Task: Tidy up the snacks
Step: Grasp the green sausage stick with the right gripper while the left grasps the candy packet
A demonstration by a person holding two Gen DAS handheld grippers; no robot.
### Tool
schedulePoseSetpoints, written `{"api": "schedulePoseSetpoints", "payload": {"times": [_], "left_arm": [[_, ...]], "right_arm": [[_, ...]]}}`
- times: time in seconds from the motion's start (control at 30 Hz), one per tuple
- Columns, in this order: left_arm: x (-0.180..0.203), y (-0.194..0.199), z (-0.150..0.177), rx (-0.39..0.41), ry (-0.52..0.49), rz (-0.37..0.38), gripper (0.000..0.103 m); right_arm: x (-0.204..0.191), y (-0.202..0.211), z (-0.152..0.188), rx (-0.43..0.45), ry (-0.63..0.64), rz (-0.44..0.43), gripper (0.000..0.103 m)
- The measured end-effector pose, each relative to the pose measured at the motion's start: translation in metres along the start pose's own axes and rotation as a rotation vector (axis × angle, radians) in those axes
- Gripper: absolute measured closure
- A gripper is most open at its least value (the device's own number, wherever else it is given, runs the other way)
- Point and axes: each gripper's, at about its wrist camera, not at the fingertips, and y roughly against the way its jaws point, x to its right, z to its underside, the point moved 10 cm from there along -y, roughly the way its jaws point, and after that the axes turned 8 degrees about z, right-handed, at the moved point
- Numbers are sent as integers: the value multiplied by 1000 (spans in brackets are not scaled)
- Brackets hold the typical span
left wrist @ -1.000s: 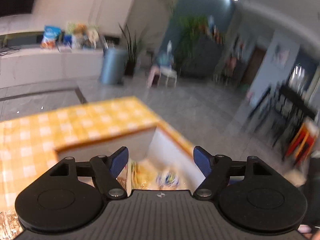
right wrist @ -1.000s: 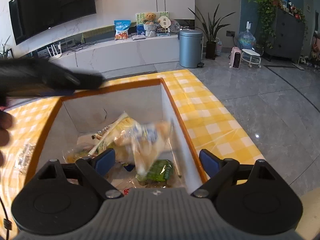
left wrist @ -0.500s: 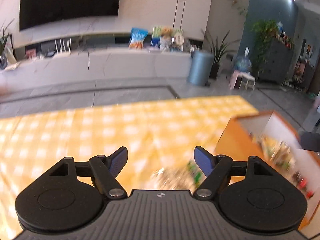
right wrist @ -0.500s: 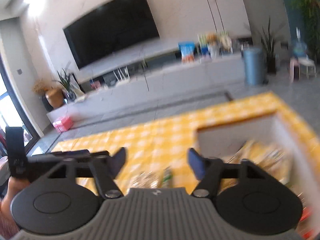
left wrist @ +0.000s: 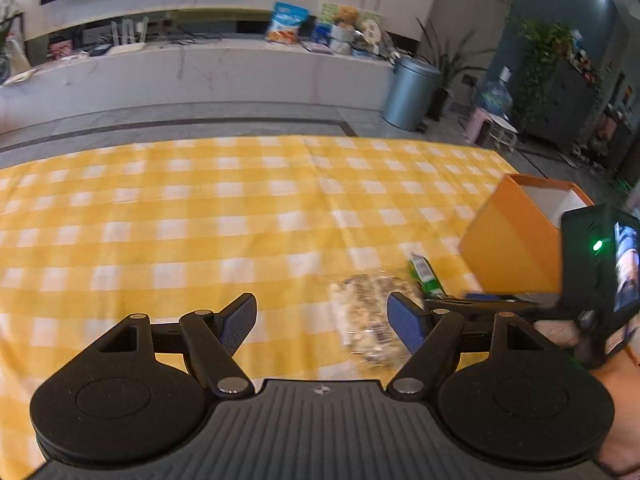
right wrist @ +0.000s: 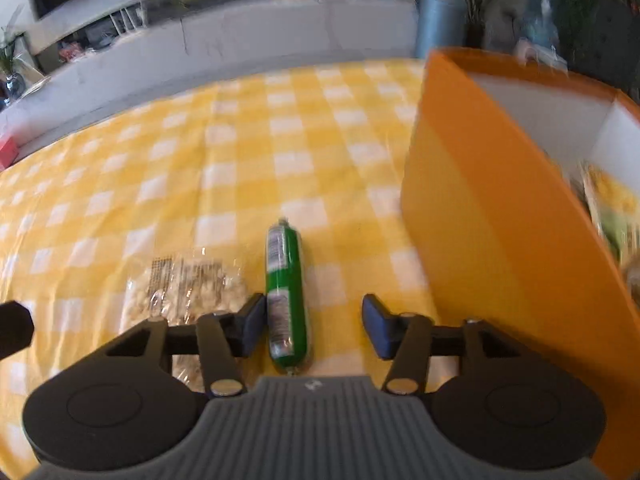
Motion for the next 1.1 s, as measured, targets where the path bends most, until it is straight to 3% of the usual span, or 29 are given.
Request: {"api": "schedulePoseSetpoints", "payload": {"times": [0.03,0.07,0.17,0.3,0.33,0.4,0.57,0.63,0.73,0.8,0.83,0.9,1.0,1.1], "left_arm": [[6,-8,0,-14,-9,0,15],[10,-15,0,-24,-17,-9,15],[14,-44,1,-78,-5,-74,15],[20,-77,10,-166,-15,-160,12],[21,-84,12,-175,-27,-183,3],[20,-90,11,-149,-22,-229,0],[10,-100,14,-157,240,-188,0],[15,-102,11,-137,187,-216,0],[26,-110,21,-202,87,-280,0],[36,-108,26,-144,17,-282,0],[40,-104,27,-135,34,-270,11],[46,-92,27,-131,78,-305,11],[77,-54,6,-21,19,-281,11],[130,-10,-17,88,-42,-193,11]], "right_arm": [[0,1,2,22,53,28,83],[1,4,4,19,56,48,83],[18,30,6,30,-26,-45,83],[41,99,3,137,-62,-116,83],[45,114,1,161,-64,-136,83],[59,141,-3,205,-64,-172,83],[99,179,-13,272,-52,-190,83],[119,181,-14,284,-62,-170,83],[148,176,-10,287,-85,-136,83],[162,179,-4,294,-89,-128,83],[168,180,-2,298,-90,-121,83],[179,179,1,304,-89,-106,83],[202,177,2,302,-97,-75,83],[226,168,8,283,-102,-45,82]]}}
